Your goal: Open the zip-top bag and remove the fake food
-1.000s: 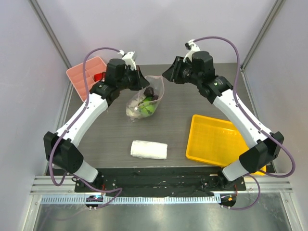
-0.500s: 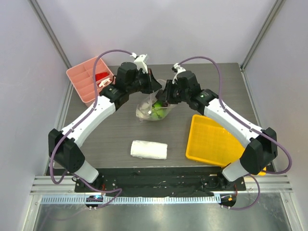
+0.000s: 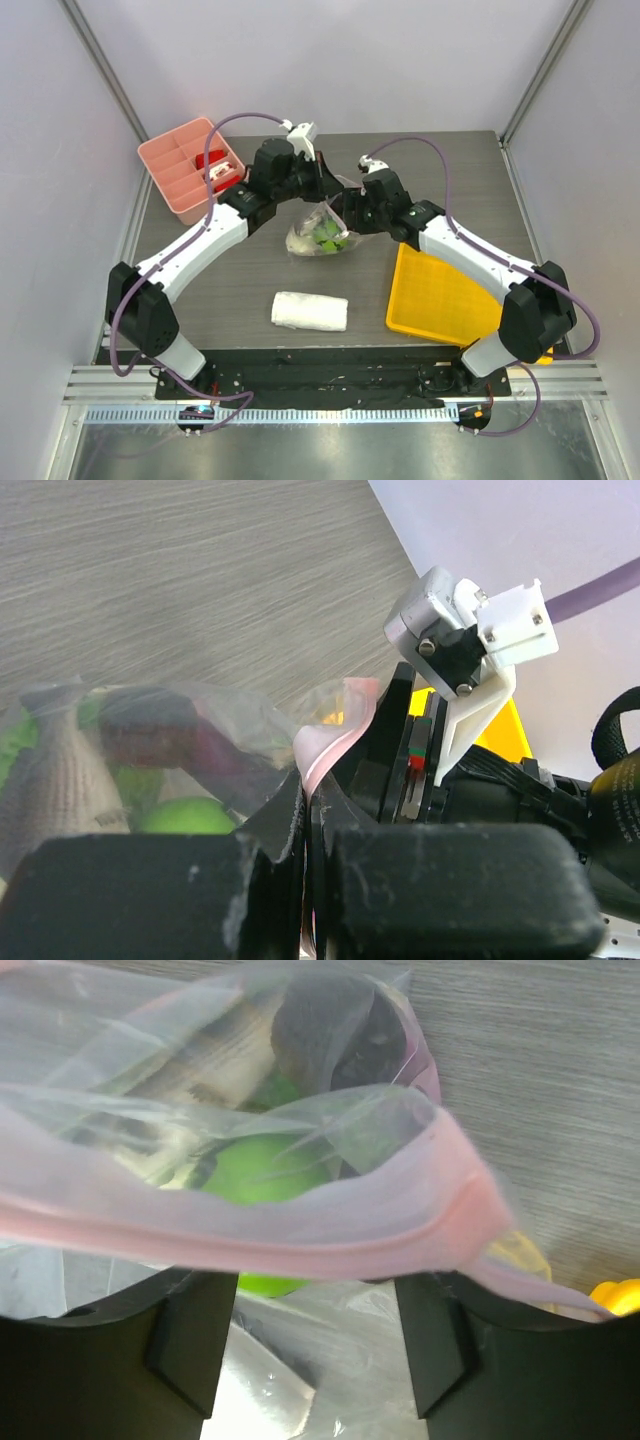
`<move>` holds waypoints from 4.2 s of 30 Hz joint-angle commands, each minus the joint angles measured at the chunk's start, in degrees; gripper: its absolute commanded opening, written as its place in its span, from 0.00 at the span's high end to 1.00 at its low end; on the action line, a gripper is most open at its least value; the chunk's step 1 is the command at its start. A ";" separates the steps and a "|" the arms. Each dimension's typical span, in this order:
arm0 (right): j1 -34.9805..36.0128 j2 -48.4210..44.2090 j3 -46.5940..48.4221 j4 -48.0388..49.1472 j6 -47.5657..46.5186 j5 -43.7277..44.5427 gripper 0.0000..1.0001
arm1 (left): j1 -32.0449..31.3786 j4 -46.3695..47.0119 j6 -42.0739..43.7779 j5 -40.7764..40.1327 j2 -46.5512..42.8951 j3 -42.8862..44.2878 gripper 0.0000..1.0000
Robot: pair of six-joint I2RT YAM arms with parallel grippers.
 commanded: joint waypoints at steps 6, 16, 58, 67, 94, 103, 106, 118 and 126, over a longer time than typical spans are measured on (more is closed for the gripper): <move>0.28 2.22 -4.47 3.93 -0.42 3.76 0.25 | -0.17 6.75 -0.64 0.02 -0.24 -0.73 1.00; 0.28 5.84 -11.41 14.21 1.44 3.24 0.25 | -0.61 7.80 -0.82 0.55 0.55 -3.01 1.00; 3.45 21.82 -19.85 66.23 8.03 -5.48 0.00 | -4.30 18.79 -6.01 3.27 5.83 -6.79 1.00; 3.45 21.13 -21.70 73.46 4.78 3.32 0.49 | -4.48 15.01 -2.58 0.64 5.13 -6.09 1.00; 0.46 -24.55 -25.31 18.92 2.93 3.03 0.98 | 0.62 9.74 4.98 -2.70 -1.20 -9.69 1.00; -0.24 -42.22 -26.53 -11.49 16.01 19.65 0.99 | 0.79 10.35 3.75 -0.69 1.69 -8.55 1.00; -1.65 -45.22 -30.92 -18.19 24.07 23.97 0.99 | 0.79 10.62 3.57 -0.07 1.17 -8.64 1.00; -1.74 -50.86 -38.67 -21.21 31.51 25.22 0.23 | 0.44 25.27 -0.11 13.20 -0.85 -12.15 1.00; -1.48 -50.08 -32.28 -15.94 21.93 21.43 0.00 | -0.26 31.62 -0.03 16.01 -1.03 -15.31 1.00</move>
